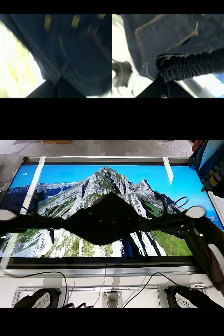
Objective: Fold the clothes and pants, and hang the long-sleeved shirts on hangers.
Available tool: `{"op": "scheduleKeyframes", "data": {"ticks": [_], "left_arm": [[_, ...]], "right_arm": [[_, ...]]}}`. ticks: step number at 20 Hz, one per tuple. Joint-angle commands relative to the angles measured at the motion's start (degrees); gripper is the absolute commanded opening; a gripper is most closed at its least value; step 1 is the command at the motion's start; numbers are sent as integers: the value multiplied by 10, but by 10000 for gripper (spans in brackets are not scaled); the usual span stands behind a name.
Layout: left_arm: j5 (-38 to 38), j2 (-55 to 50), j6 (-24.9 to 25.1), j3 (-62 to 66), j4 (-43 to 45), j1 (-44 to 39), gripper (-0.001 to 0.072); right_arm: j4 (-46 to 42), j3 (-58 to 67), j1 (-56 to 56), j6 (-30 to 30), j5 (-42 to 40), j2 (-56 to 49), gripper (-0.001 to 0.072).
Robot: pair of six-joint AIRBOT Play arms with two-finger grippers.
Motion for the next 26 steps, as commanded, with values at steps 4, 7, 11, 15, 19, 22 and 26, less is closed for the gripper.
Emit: {"op": "scheduleKeyframes", "data": {"ticks": [4,7,11,15,19,22,26], "left_arm": [[195,315,0,80,-50,10,10],[261,423,0,80,-48,10,10],[262,482,-65,80,-16,10,9],[170,422,-214,3,48,10,9],[251,269,-138,-165,-68,-48,9],[385,115,-91,-192,-99,-147,9],[366,4,-77,-153,-96,-209,9]], "right_arm": [[143,74,1,44,2,177,32],[189,74,1,133,-5,266,32],[136,74,1,273,-111,353,32],[-83,23,1,450,-134,334,31],[-88,-158,49,453,-281,241,32],[-92,-209,86,444,-450,122,32],[-118,-156,56,394,-429,5,32]]}}
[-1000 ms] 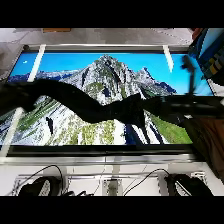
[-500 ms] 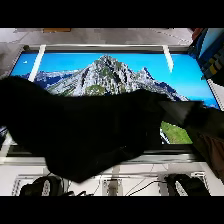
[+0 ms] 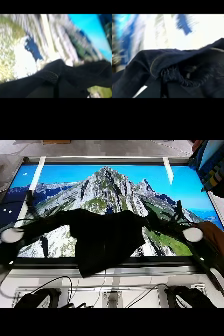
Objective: Fold the clothes and pants, and hang the long-sleeved shirts on hangers.
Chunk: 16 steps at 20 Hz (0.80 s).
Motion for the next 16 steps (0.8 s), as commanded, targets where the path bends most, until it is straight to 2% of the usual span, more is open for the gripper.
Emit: {"op": "scheduleKeyframes", "data": {"ticks": [1,3,6,9,12,16], "left_arm": [[-12,-83,19,6,-4,-45,9],[-70,-73,-12,7,42,-33,9],[-190,-46,-98,6,165,-17,9],[-315,-42,-185,2,279,-19,9],[-350,-42,-202,-26,283,-29,9],[-355,-42,-240,-84,266,-80,11]], "right_arm": [[-41,32,-28,-41,23,-89,32],[-90,76,-70,-87,144,-94,32],[-182,140,-133,-132,360,-94,32],[-214,128,-135,-141,479,-94,32],[-214,76,-104,-169,517,-94,32],[-224,10,-73,-182,472,-94,32]]}}
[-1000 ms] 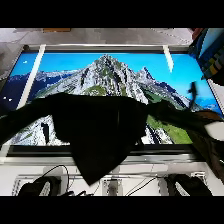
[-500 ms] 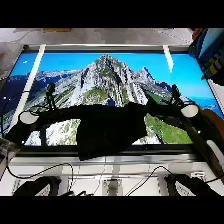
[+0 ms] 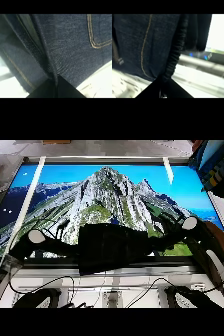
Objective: Fold the clothes and pants, and hang the long-sleeved shirts on hangers.
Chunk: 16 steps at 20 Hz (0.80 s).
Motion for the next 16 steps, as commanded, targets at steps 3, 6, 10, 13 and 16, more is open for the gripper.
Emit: {"op": "scheduleKeyframes", "data": {"ticks": [3,6,10,13,16], "left_arm": [[-20,0,-34,-49,1,-61,167],[-5,1,-33,-48,2,-58,702],[-1,1,-33,-48,1,-58,701],[9,1,-33,-48,1,-58,700],[21,1,-33,-48,-8,-58,696]], "right_arm": [[-20,-31,15,-18,-29,0,293],[-63,6,15,-29,-32,0,572],[-239,106,13,-7,-93,-1,568],[-311,169,-45,-2,-145,-16,42],[-160,192,-138,-124,-26,-83,30]]}}
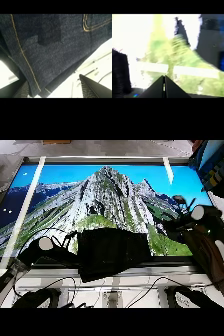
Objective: Fold the clothes and pants, and hang the long-sleeved shirts on hangers.
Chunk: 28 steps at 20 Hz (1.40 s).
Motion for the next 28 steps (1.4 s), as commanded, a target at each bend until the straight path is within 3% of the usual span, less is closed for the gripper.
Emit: {"op": "scheduleKeyframes", "data": {"ticks": [1,2,4,5,6,12,15,19,20,23,27,28], "left_arm": [[10,0,0,0,-8,0,696],[10,0,0,0,-7,0,696],[10,0,0,0,-7,0,696],[10,0,0,0,-7,0,696],[10,0,0,0,-7,0,696],[10,0,0,0,-7,-1,696],[9,0,0,0,-7,-1,696],[10,0,0,0,-7,-1,696],[10,0,0,0,-7,-1,696],[10,0,0,0,-7,-1,696],[12,0,0,0,-7,-1,696],[13,0,0,0,-7,-1,696]], "right_arm": [[162,28,-91,-166,141,-67,30],[250,19,-105,-212,194,-88,30],[332,-1,-109,-227,185,-117,73],[325,-12,-101,-223,165,-126,317],[311,-24,-91,-217,150,-132,492],[285,-77,9,-211,56,-136,518],[268,-77,24,-149,-10,-141,526],[280,-77,21,-130,24,-187,527],[286,-77,21,-130,35,-203,558],[324,-77,21,-150,74,-247,562],[481,-77,41,-232,112,-279,561],[502,-77,54,-254,95,-278,525]]}}
